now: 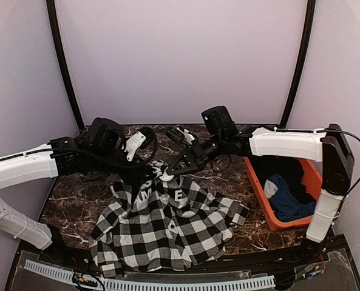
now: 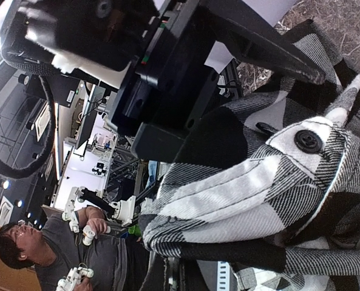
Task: Pin the brooch onto the clothing
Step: Pin the brooch to the flattened clothing.
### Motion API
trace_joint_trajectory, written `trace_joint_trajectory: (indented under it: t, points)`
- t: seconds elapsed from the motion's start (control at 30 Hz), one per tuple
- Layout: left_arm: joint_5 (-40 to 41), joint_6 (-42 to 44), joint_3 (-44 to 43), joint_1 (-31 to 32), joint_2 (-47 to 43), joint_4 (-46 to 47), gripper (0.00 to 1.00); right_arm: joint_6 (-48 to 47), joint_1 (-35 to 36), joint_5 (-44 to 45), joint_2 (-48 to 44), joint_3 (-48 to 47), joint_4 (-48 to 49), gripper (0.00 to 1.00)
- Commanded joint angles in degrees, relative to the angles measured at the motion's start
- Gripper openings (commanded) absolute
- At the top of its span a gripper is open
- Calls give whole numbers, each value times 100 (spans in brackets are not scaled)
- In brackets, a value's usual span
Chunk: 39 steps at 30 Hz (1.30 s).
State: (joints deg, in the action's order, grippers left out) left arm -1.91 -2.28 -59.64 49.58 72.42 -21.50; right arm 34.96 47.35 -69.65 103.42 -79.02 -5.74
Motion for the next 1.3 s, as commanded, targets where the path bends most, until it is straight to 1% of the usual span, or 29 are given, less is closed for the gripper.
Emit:
trace_joint_trajectory:
  t: [0.0, 0.13, 0.2, 0.3, 0.43, 0.53, 0.63, 0.77, 0.83, 0.9, 0.97, 1.13, 1.23, 1.27]
  points:
    - [108, -122, -5, -37, -460, 74, 75, -57, 23, -109, 50, -52, 71, 0]
    - [121, -130, 27, -43, -730, -13, 84, -23, -26, -68, 31, -58, 78, 0]
    - [121, -144, 56, -37, -843, -28, 86, 33, -71, -46, 38, -65, 73, 0]
    - [35, -180, 77, -33, -942, -46, 88, 217, -177, -6, 95, -41, 123, 0]
    - [-186, -218, 147, 28, -983, -43, 89, 584, -287, -14, 121, 78, 500, 0]
    - [-238, -171, 171, 220, -930, -39, 89, 665, -318, 7, 122, 59, 547, 0]
    - [-152, -79, 118, 434, -796, -39, 88, 727, -342, 17, 118, 30, 548, 0]
    - [74, -77, 4, 524, -690, -39, 89, 761, -347, 17, 155, -11, 548, 0]
    - [461, -113, 0, 528, -764, -18, 91, 786, -365, 21, 193, -24, 548, 0]
    - [679, -124, 74, 530, -922, 77, 94, 807, -386, 19, 205, -6, 548, 0]
    - [628, -105, 166, 530, -1051, 217, 97, 811, -397, 44, 194, 32, 547, 0]
    - [58, -61, 130, 534, -912, 209, 96, 834, -409, 82, 164, 63, 550, 0]
    - [-94, -75, 174, 537, -878, 278, 92, 877, -424, 98, 161, 63, 554, 0]
    - [-136, -72, 190, 536, -863, 341, 89, 906, -428, 119, 161, 63, 556, 0]
